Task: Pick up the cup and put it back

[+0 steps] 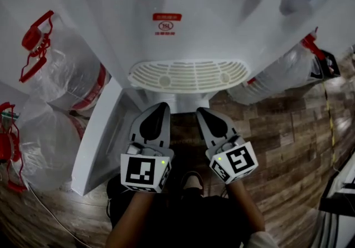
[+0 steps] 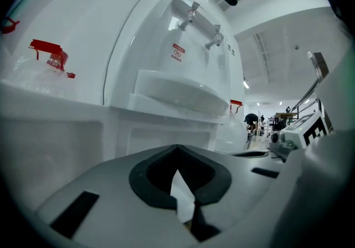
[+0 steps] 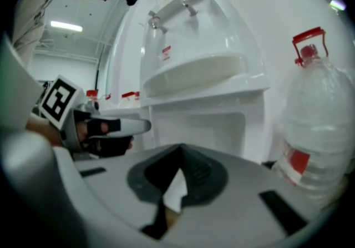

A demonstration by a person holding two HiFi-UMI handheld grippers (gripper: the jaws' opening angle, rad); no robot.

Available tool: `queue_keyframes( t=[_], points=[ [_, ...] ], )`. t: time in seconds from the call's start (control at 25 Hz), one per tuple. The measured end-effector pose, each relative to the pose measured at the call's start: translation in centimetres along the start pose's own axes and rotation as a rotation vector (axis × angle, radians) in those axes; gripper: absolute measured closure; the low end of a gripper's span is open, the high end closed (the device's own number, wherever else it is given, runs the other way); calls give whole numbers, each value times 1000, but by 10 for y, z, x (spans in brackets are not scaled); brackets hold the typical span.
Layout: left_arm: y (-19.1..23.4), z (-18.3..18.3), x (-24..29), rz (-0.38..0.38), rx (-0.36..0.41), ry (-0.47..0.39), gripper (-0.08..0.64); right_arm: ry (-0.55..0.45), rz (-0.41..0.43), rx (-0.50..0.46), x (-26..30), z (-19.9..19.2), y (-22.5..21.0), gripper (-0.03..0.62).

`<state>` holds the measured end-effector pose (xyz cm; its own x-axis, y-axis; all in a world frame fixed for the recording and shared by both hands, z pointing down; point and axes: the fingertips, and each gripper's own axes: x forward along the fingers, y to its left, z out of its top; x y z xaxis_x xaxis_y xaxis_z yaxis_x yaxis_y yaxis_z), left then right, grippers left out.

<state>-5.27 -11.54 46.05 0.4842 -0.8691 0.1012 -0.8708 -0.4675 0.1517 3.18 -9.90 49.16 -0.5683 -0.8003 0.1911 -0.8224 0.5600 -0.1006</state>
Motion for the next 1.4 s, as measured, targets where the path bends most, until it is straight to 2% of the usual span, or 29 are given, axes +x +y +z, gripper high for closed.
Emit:
queue_keyframes(
  t=[0.16, 0.28, 0.44, 0.6, 0.68, 0.8, 0.92, 1.2, 1.4],
  points=[
    [-3, 3, 3, 14, -2, 18, 554, 17, -40, -26, -6, 9, -1, 569],
    [-7, 12, 2, 10, -13, 7, 554, 36, -34, -41, -6, 15, 1, 569],
    [-14, 27, -1, 9, -90, 5, 554, 46, -5, -44, -10, 29, 9, 569],
    [-28, 59, -11, 23, -15, 36, 554, 47, 31, -54, -21, 55, 22, 569],
    [-37, 75, -15, 16, -28, 51, 554, 55, 40, -72, -27, 74, 26, 569],
    [-43, 102, -24, 29, -76, 69, 554, 65, 44, -64, -36, 109, 32, 569],
    [-48, 148, -33, 53, -53, 68, 554, 88, 50, -56, -50, 148, 38, 569],
    [-78, 260, -56, 38, -60, 126, 554, 95, 71, -67, -79, 275, 64, 569],
    [-91, 336, -78, 61, -85, 158, 554, 88, 85, -43, -102, 359, 81, 569]
  ],
)
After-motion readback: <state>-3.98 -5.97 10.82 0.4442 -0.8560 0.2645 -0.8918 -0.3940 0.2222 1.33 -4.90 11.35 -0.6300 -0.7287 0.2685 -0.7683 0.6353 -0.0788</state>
